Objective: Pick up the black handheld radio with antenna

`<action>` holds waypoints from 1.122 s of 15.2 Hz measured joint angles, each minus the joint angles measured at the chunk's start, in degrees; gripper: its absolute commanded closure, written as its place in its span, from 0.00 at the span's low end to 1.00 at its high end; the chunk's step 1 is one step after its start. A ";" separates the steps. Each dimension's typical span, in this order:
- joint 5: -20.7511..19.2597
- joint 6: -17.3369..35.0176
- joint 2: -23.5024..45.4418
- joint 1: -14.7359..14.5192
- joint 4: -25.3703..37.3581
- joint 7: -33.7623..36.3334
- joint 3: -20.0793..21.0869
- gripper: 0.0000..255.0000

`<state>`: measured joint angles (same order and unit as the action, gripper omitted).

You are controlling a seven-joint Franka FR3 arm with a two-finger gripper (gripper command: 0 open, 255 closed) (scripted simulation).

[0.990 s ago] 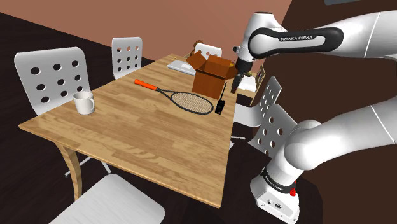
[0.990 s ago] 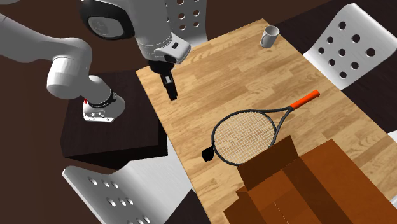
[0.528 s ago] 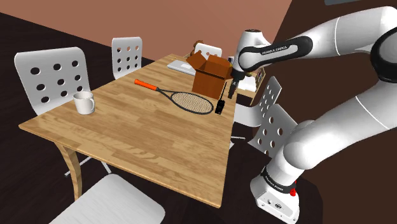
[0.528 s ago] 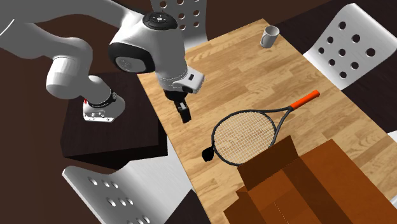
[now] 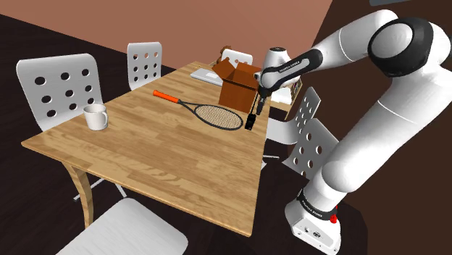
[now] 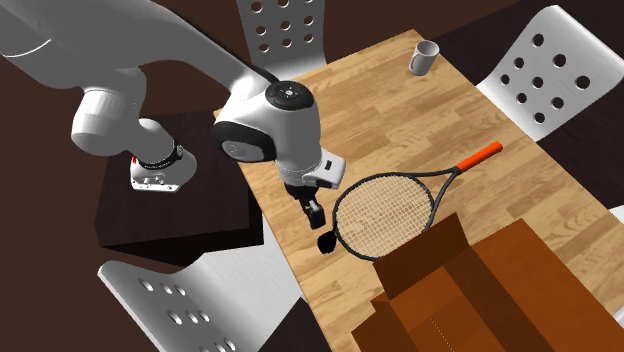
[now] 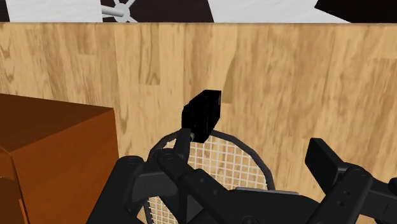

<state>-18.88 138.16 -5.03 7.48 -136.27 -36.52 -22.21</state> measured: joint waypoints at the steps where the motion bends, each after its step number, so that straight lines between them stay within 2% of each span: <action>1: 0.17 1.58 2.00 0.33 0.70 -1.10 -0.55 0.00; 6: 2.75 7.78 12.52 2.03 6.23 -6.38 -1.84 0.00; 14: 4.01 13.40 17.93 2.89 6.01 -6.86 -1.56 0.00; 15: 4.04 13.66 18.16 2.89 5.98 -6.80 -1.52 1.00; 17: 4.08 13.84 18.32 2.89 5.98 -6.75 -1.49 1.00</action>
<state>-14.81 152.00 13.29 10.37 -130.29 -43.27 -23.70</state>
